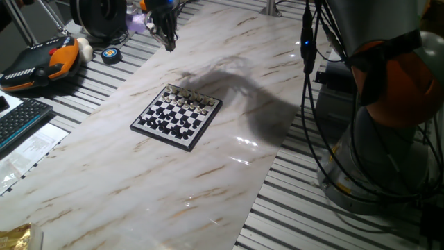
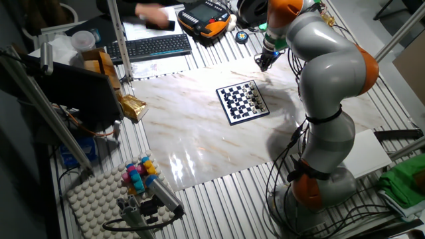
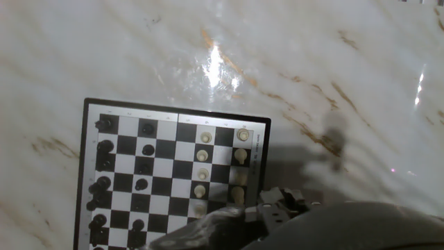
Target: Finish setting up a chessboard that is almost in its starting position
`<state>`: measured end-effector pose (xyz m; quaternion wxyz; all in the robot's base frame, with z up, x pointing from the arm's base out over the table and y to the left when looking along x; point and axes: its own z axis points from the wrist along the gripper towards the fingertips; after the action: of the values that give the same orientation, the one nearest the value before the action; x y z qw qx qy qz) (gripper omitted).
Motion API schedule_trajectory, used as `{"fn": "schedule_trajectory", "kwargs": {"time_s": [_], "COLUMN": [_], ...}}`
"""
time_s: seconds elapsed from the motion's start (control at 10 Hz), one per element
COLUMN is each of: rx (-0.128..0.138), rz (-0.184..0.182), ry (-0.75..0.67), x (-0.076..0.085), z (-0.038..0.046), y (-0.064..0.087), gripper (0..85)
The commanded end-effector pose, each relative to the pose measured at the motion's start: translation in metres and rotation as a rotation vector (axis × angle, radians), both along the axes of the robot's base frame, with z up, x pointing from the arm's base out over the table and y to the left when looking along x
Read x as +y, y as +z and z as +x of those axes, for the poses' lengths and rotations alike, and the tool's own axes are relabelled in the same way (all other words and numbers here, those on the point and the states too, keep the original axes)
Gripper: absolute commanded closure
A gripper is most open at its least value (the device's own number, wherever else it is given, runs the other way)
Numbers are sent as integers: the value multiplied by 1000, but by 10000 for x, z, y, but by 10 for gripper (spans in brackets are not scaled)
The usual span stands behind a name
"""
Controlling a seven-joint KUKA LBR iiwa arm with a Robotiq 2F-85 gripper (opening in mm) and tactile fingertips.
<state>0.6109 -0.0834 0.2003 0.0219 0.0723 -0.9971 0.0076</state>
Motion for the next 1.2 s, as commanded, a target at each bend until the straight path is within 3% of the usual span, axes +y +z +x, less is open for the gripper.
{"fn": "schedule_trajectory", "kwargs": {"time_s": [0.0,0.3,0.8,1.1], "rx": [8,4,26,14], "rz": [6,7,7,5], "ry": [-4,-3,-10,-11], "x": [0,-1,14,22], "z": [-7,-14,-37,-31], "y": [3,8,6,-4], "gripper": [843,843,843,843]}}
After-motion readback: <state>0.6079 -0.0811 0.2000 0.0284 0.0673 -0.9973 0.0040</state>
